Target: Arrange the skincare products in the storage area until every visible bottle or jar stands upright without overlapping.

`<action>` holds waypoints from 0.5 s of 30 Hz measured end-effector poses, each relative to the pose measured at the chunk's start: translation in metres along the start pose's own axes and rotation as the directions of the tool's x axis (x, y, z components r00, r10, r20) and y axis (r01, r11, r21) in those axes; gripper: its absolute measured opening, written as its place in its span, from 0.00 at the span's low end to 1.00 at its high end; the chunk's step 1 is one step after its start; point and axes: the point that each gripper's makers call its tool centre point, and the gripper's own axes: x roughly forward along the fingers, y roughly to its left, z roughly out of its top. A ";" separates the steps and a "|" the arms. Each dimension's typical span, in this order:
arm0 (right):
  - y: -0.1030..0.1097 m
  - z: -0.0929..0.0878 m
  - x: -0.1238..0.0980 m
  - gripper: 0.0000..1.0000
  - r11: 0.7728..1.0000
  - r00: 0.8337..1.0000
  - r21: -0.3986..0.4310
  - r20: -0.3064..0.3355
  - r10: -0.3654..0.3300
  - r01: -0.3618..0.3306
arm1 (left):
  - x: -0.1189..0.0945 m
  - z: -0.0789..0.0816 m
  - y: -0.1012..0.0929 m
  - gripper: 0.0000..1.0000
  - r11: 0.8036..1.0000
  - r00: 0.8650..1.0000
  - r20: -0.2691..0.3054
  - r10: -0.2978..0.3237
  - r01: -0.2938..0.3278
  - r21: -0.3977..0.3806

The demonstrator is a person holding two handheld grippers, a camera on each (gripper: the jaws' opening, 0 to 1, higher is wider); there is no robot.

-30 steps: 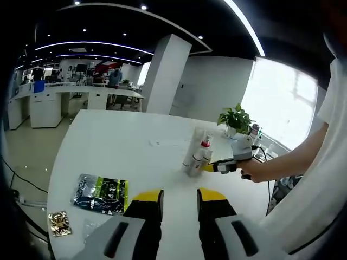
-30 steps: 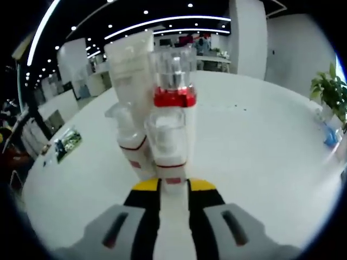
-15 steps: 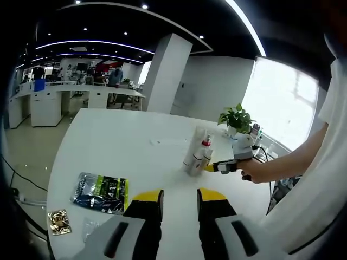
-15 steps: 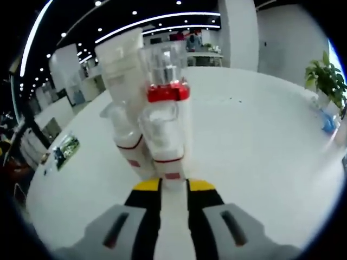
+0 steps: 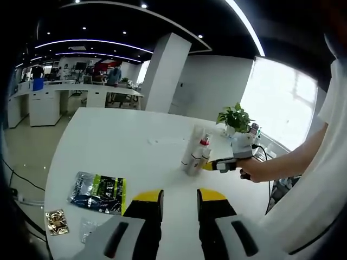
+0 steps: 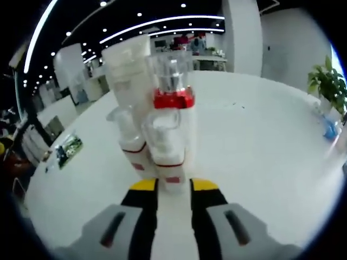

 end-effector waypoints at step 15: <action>-0.001 0.014 -0.002 0.17 0.999 0.998 -0.044 0.050 -0.027 0.029 | -0.001 -0.003 0.000 0.25 1.000 1.000 -0.003 -0.001 0.001 -0.003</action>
